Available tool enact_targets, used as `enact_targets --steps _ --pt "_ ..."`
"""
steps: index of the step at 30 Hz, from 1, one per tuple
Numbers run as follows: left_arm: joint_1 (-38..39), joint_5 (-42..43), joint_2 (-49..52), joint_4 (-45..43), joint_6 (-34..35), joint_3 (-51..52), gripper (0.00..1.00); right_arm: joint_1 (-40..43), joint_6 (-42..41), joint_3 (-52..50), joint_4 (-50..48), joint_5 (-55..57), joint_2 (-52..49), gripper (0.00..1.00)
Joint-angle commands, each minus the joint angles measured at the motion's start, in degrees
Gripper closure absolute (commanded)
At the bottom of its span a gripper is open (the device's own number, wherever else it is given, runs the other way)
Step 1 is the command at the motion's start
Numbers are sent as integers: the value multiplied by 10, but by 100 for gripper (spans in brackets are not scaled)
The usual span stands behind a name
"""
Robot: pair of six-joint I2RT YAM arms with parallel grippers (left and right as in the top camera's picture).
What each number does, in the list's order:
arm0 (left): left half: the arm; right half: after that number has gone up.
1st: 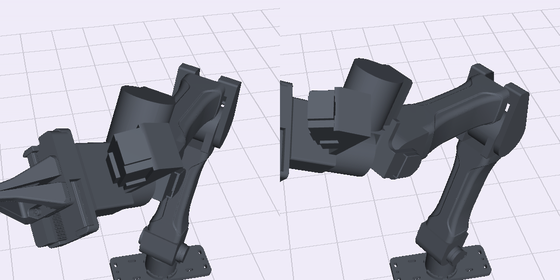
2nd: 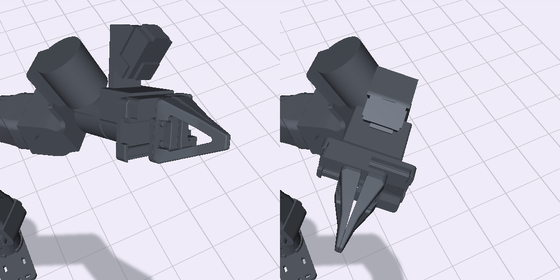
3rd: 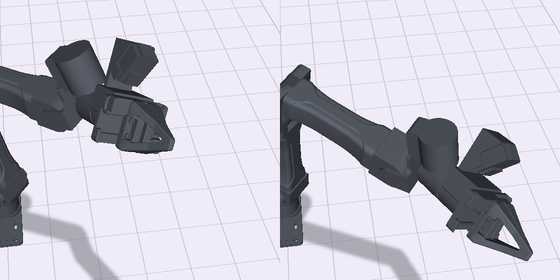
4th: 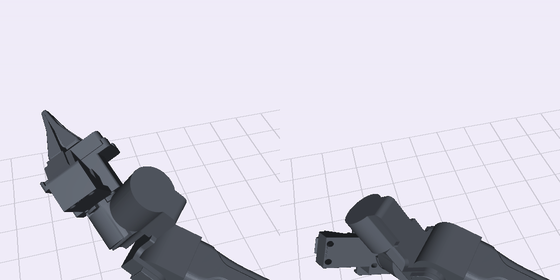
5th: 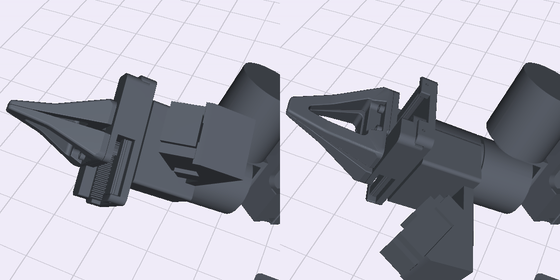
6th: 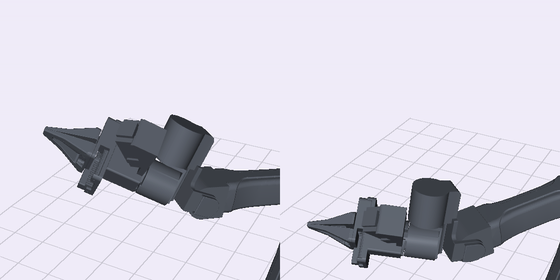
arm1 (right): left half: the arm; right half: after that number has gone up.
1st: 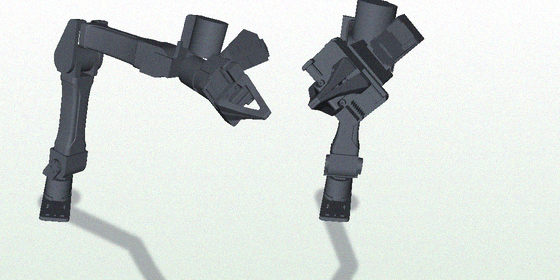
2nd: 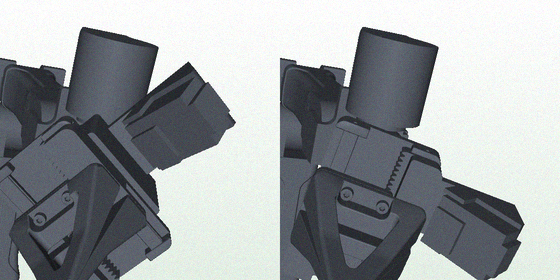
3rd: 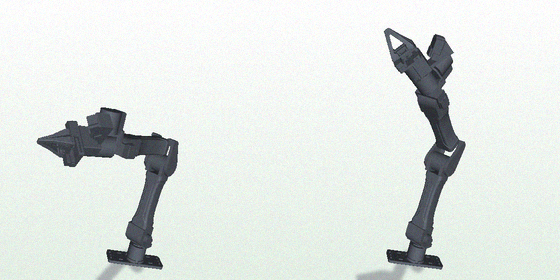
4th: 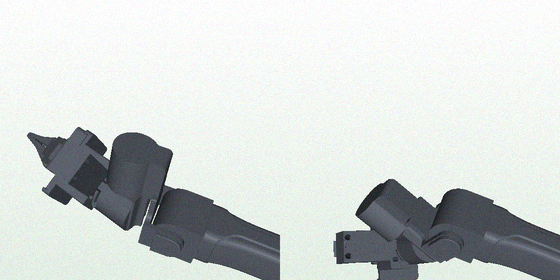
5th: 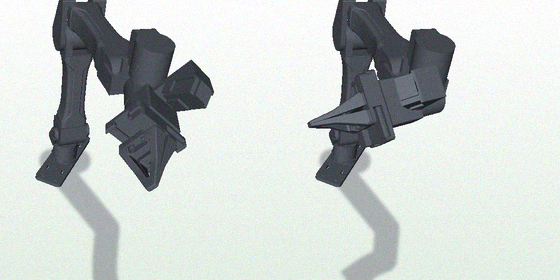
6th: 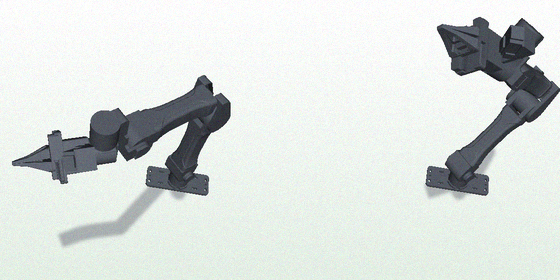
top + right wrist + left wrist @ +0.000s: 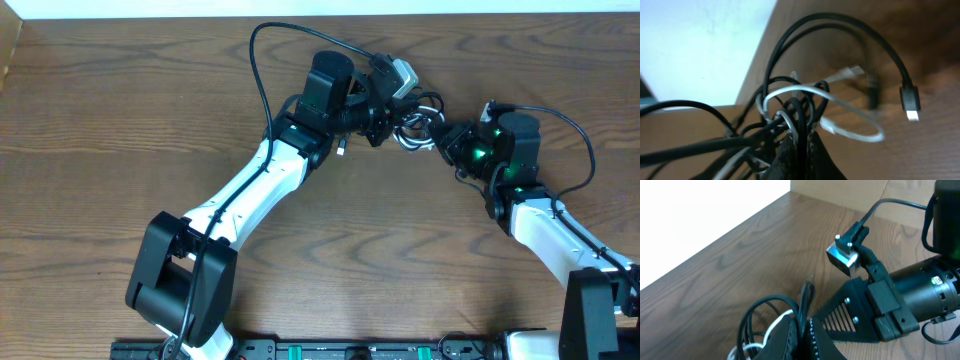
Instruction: Untangle cables
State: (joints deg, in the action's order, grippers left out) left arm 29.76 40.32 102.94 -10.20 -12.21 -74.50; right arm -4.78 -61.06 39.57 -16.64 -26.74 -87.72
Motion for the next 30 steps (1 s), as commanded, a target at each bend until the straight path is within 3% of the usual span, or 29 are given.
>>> enact_targets --steps 1,6,12,30 --pt "-7 10 -30 -18 3 -15 93 -1 43 1 25 9 0 99" --pt "-25 11 -31 -28 11 -15 93 0 68 1 76 32 0 99" --pt "-58 11 -31 -50 81 -15 93 0 88 1 103 72 0 99" --pt "-144 11 -31 -94 199 -15 93 38 148 1 196 97 0 99"
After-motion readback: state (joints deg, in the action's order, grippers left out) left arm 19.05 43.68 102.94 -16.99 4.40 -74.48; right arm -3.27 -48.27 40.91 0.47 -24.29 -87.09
